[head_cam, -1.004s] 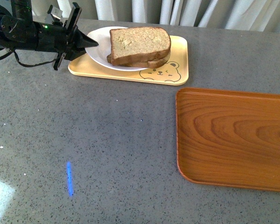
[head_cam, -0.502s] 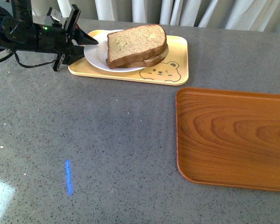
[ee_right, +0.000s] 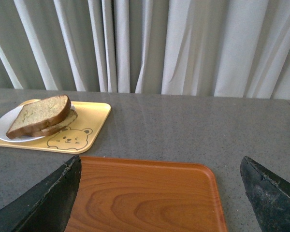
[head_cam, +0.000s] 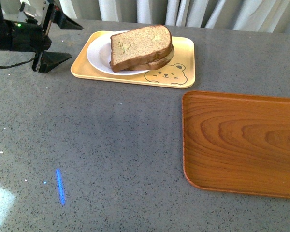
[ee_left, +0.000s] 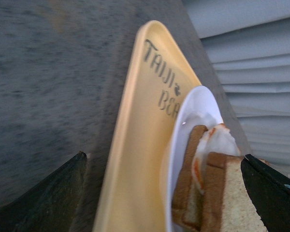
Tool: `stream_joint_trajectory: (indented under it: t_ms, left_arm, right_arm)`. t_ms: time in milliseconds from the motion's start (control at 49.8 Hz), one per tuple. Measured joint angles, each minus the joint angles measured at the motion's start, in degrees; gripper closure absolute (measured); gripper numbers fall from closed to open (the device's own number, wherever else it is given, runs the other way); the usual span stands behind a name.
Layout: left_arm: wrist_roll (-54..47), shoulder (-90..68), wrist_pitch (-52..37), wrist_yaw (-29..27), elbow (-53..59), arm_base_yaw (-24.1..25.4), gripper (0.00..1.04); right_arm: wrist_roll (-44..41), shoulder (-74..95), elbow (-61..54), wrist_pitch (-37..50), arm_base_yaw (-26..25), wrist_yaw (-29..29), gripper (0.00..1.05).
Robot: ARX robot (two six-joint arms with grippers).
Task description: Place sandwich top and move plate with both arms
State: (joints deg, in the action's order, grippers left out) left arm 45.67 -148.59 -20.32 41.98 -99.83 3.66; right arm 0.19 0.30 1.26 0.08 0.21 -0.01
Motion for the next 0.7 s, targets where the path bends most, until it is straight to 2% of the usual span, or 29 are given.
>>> stream_joint_trajectory:
  t_ms: [161, 402, 442, 462, 542, 622, 703]
  left_arm:
    - [1.5, 6.1, -7.2, -0.9, 10.4, 3.2, 0.09]
    - [0.9, 25.1, -19.2, -2.2, 32.2, 6.6, 0.09]
    - [-4.7, 28.7, -26.3, -10.4, 38.0, 6.4, 0.15]
    - [-9.0, 31.3, -31.9, -17.5, 42.3, 6.2, 0.20]
    - [-28.0, 41.3, -43.3, -31.8, 55.4, 5.5, 0.38]
    - [-38.4, 48.7, -46.1, -34.6, 64.0, 4.3, 0.56]
    - [-42.2, 51.9, -46.6, -35.3, 70.0, 2.9, 0.72]
  right_arm:
    - [0.0, 0.0, 0.0, 0.0, 0.0, 0.0, 0.09]
    - [0.0, 0.0, 0.0, 0.0, 0.0, 0.0, 0.09]
    - [0.0, 0.0, 0.0, 0.0, 0.0, 0.0, 0.09]
    - [0.0, 0.0, 0.0, 0.0, 0.0, 0.0, 0.09]
    - [0.0, 0.0, 0.0, 0.0, 0.0, 0.0, 0.09]
    - [0.0, 0.0, 0.0, 0.0, 0.0, 0.0, 0.09]
    - [0.0, 0.0, 0.0, 0.0, 0.0, 0.0, 0.09]
